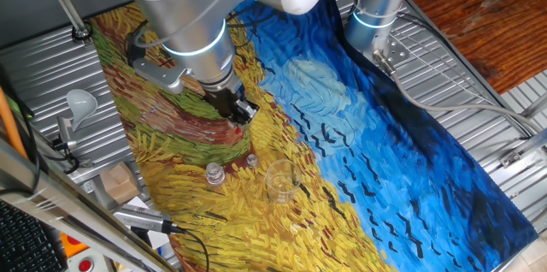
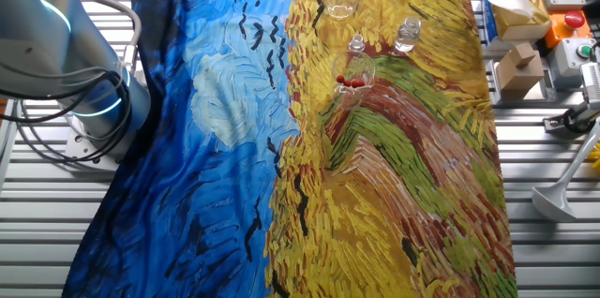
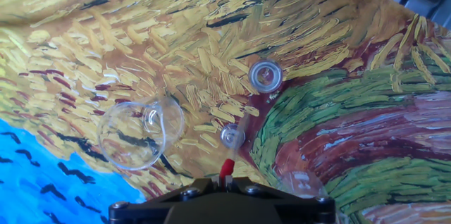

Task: Transfer liquid using a dropper

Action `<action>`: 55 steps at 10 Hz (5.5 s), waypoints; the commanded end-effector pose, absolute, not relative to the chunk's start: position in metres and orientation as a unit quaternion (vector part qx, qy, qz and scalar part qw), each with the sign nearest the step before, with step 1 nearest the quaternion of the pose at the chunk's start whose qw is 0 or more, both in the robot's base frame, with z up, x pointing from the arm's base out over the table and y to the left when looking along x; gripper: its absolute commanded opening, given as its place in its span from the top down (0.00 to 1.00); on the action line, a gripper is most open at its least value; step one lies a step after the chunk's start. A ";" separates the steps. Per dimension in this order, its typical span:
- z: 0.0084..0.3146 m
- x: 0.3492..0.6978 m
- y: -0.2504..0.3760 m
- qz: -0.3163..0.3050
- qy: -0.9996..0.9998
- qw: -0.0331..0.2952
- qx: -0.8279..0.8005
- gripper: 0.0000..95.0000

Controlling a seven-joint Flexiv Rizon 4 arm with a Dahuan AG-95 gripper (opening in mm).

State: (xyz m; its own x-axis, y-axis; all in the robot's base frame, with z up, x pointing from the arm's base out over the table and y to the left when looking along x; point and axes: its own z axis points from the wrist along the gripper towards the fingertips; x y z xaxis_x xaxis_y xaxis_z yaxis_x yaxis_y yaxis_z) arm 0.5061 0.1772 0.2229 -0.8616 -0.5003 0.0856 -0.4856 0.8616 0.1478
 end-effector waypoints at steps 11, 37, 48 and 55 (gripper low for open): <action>0.211 0.526 0.182 -0.061 -0.963 0.053 0.256 1.00; 0.167 0.535 0.179 -0.048 -0.953 0.055 0.294 1.00; 0.162 0.535 0.184 -0.045 -0.950 0.055 0.304 1.00; 0.162 0.535 0.184 -0.039 -0.949 0.057 0.306 1.00</action>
State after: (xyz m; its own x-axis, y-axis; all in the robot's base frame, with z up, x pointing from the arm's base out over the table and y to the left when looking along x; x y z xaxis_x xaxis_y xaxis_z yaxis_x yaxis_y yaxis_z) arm 0.5347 0.1843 0.1614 -0.8064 -0.5855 0.0836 -0.5766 0.8097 0.1094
